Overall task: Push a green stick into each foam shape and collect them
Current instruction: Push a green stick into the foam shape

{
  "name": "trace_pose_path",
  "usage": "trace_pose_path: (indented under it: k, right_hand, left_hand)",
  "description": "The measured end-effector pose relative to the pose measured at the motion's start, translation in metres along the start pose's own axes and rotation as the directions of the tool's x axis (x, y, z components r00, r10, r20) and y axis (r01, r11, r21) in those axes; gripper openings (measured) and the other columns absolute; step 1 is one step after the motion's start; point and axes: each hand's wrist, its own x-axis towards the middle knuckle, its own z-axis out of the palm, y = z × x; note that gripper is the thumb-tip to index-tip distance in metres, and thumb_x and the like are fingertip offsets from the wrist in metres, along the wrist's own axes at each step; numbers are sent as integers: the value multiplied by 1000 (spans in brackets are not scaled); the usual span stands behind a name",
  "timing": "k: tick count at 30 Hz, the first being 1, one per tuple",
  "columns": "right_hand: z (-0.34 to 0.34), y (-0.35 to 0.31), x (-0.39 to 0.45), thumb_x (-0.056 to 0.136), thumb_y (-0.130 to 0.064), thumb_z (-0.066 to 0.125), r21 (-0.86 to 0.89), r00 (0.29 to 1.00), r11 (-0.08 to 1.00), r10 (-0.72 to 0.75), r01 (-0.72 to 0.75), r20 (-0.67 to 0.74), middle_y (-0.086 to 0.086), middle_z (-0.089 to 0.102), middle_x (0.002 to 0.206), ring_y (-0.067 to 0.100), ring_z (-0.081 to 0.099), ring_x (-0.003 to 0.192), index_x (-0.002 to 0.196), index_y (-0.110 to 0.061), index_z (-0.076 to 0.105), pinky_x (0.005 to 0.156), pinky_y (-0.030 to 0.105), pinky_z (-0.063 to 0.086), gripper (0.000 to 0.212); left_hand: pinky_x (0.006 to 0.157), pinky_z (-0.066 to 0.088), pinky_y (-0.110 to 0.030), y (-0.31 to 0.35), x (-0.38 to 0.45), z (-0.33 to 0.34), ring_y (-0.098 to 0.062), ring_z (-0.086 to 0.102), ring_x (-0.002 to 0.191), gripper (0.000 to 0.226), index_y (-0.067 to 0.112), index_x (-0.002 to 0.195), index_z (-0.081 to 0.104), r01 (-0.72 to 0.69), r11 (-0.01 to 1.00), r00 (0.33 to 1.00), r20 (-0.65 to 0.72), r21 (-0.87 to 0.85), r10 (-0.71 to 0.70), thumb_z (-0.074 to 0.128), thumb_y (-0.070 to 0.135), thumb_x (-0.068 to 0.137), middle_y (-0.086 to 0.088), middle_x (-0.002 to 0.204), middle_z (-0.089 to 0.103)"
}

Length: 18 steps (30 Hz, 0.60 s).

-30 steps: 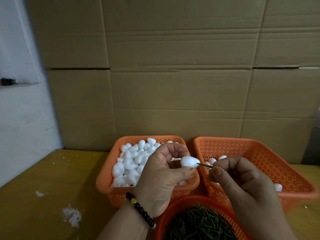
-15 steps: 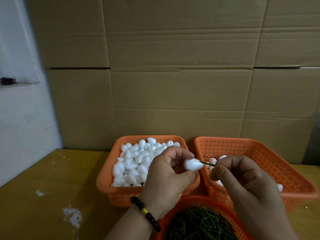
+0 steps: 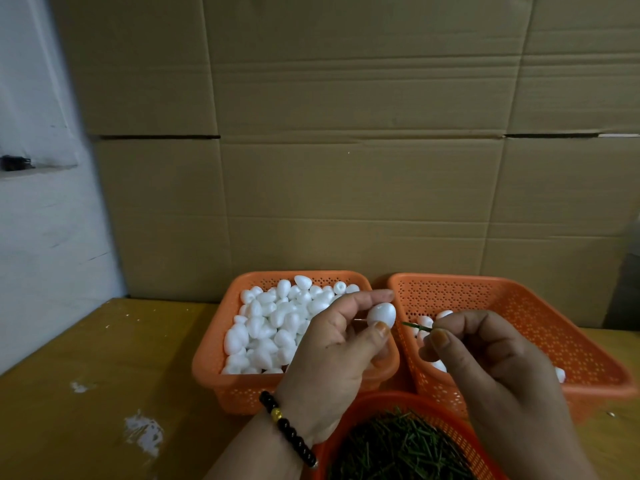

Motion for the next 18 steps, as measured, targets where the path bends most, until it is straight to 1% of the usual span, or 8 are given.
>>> trace_pose_path:
  k: [2,5,7,9,12,15,16,18]
  right_hand:
    - [1,1,0,71,-33,63,2,1000,1000,3,-3,-6,11,67,70,28,63,66,83,-26,67,57,16,49,14]
    - [0,2,0,70,-40,62,-21,1000,1000,6,-7,-13,13,67,70,32,63,68,85,-25,67,58,26,50,21]
    - [0,1,0,71,-37,62,-24,1000,1000,6,-7,-18,12,67,71,31,63,67,84,-26,67,56,29,50,18]
    - [1,0,-1,71,-35,62,-29,1000,1000,2,-2,-22,12,67,71,31,63,66,83,-26,67,55,32,49,15]
    - [1,-1,-1,72,-33,63,-29,999,1000,4,-5,-32,13,67,72,31,62,65,82,-29,67,54,36,48,12]
    - [1,0,-1,71,-34,63,-28,999,1000,-8,7,-43,13,67,72,34,62,67,83,-29,67,54,36,48,13]
    - [1,-1,-1,71,-34,63,-31,999,999,-14,13,-44,12,68,72,33,63,67,84,-29,66,54,35,48,14]
    - [0,0,-1,72,-36,62,-70,998,997,-41,38,-45,7,69,74,24,65,65,84,-31,66,57,30,50,13]
  left_hand:
    - [81,52,-31,1,0,0,-15,57,84,28,35,105,70,15,999,1000,11,-35,-14,62,25,80,-1,89,64]
    - [74,52,-29,2,1,0,-15,58,81,29,21,107,70,48,987,999,27,-154,-44,62,19,79,-7,98,67]
    - [70,52,-27,4,1,0,-13,59,78,26,13,110,67,85,968,996,44,-235,-77,63,12,84,-13,104,69]
    - [70,52,-28,7,0,0,-12,60,77,24,7,112,63,120,948,992,76,-294,-102,58,9,89,-15,109,69]
    - [71,52,-28,12,0,2,-13,62,75,26,7,112,61,168,904,984,114,-394,-134,57,13,86,-16,108,69]
    - [74,51,-32,14,0,4,-15,63,75,36,12,124,56,221,842,975,143,-492,-173,53,13,88,-14,104,68]
    - [75,50,-33,14,0,4,-16,63,76,38,13,126,55,241,816,970,149,-525,-191,52,12,88,-14,103,69]
    - [74,52,-34,15,0,5,-19,63,76,37,10,123,58,283,755,959,159,-592,-235,53,11,86,-15,100,67]
